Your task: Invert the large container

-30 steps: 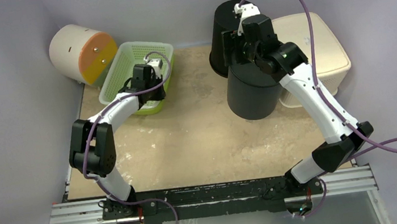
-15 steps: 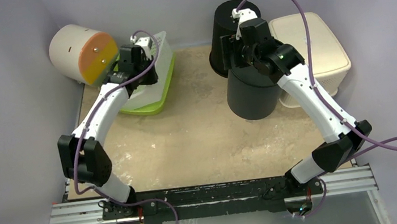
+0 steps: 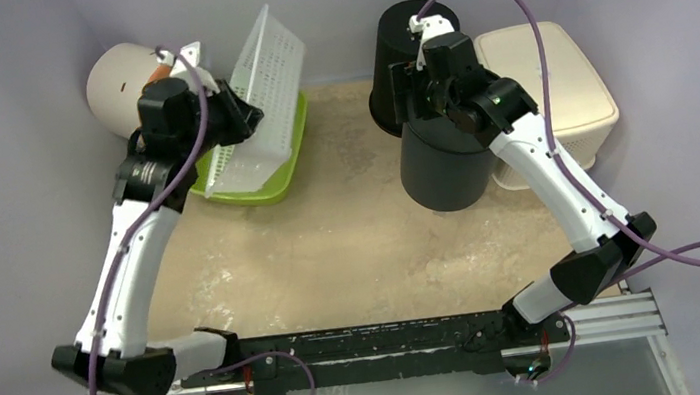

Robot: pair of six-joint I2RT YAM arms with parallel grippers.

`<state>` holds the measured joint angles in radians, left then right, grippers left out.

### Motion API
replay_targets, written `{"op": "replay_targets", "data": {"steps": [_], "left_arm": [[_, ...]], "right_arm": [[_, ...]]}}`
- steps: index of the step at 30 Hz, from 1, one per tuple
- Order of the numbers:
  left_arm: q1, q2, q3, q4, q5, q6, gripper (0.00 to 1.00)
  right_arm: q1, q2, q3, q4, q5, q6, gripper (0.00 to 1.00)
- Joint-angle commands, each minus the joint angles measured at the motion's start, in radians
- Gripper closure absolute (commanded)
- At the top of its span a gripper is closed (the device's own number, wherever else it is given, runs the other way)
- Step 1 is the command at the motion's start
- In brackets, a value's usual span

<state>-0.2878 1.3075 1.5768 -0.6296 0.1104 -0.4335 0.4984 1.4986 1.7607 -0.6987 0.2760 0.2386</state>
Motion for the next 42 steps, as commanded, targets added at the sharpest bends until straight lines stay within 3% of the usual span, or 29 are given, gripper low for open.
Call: {"op": "replay_targets", "data": {"steps": [1,9,12,17,21,26,36,42], "left_arm": [[0.004,-0.165,-0.072,0.173,0.092,-0.185,1.00],[0.003,-0.377,-0.434,0.623,0.271,-0.634,1.00],[0.003,-0.476,-0.670,0.815,0.272,-0.847,1.00],[0.003,-0.526,-0.938,1.205,0.217,-1.157,1.00],[0.003,-0.562,-1.073,1.344,0.161,-1.296,1.00],[0.001,-0.572,-1.138,1.361,0.156,-1.340,1.00],[-0.017,-0.361,-1.385,1.739,0.119,-1.515,1.00],[-0.047,-0.245,-1.412,1.760,0.116,-1.465,1.00]], "right_arm": [[-0.002,-0.043,0.045,-0.005,0.065,-0.023,0.17],[-0.036,-0.036,0.107,-0.019,0.049,-0.005,0.17],[-0.038,-0.007,0.163,-0.028,0.039,-0.004,0.17],[-0.039,0.011,0.186,-0.034,0.035,-0.011,0.17],[-0.039,0.008,0.178,-0.038,0.041,-0.013,0.17],[-0.041,-0.015,0.148,-0.029,0.061,-0.020,0.17],[-0.047,-0.035,0.093,0.000,0.060,-0.022,0.17],[-0.055,-0.040,0.081,0.012,0.060,-0.028,0.16]]}}
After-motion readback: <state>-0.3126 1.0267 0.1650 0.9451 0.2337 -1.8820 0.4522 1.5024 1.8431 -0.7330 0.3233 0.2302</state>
